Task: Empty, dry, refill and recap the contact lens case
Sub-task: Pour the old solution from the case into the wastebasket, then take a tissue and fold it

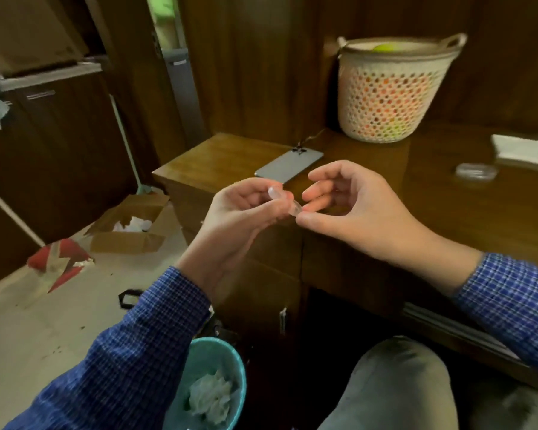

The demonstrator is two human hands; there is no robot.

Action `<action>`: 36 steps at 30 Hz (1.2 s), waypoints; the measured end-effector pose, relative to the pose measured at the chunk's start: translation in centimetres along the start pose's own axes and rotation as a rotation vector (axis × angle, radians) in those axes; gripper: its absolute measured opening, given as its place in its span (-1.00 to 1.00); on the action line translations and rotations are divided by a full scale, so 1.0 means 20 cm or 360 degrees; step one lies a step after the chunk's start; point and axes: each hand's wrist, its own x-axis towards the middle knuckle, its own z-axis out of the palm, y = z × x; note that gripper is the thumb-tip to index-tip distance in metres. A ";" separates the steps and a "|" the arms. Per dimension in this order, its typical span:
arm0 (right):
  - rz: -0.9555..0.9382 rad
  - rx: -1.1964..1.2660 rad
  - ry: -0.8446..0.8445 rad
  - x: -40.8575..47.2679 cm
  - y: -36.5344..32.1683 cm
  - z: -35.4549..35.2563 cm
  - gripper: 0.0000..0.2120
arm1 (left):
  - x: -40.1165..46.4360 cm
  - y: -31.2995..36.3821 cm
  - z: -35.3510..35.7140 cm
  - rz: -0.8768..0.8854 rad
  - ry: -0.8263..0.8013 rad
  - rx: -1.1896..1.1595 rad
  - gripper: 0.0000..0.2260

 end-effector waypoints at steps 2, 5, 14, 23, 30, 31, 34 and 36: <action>0.0003 -0.0016 0.0108 -0.05 0.00 -0.16 -0.47 | 0.08 0.01 0.18 0.0000 -0.0068 -0.0032 -0.63; 0.0010 -0.0033 0.0277 -0.16 0.03 -0.41 -0.50 | 0.18 0.03 0.46 0.0034 -0.0189 0.0008 -0.56; 0.0074 -0.0133 0.0747 -0.51 0.19 -1.09 -0.52 | 0.41 -0.06 1.29 0.0041 -0.0630 0.0033 -0.79; 0.0316 -0.0505 0.0603 -0.67 0.56 -1.53 -0.51 | 0.68 -0.30 1.66 0.0230 -0.0987 0.0766 -0.61; 0.0422 -0.0675 0.0340 -0.54 0.77 -1.63 -0.44 | 0.87 -0.45 1.72 0.0394 -0.1127 0.1236 -0.54; 0.0431 -0.0670 0.0323 -0.53 0.78 -1.64 -0.44 | 0.88 -0.45 1.71 0.0405 -0.1141 0.1267 -0.52; 0.0437 -0.0635 0.0287 -0.50 0.81 -1.64 -0.47 | 0.92 -0.48 1.69 0.0379 -0.1169 0.1269 -0.51; 0.0449 -0.0623 0.0253 -0.49 0.81 -1.64 -0.51 | 0.93 -0.49 1.67 0.0374 -0.1188 0.1242 -0.49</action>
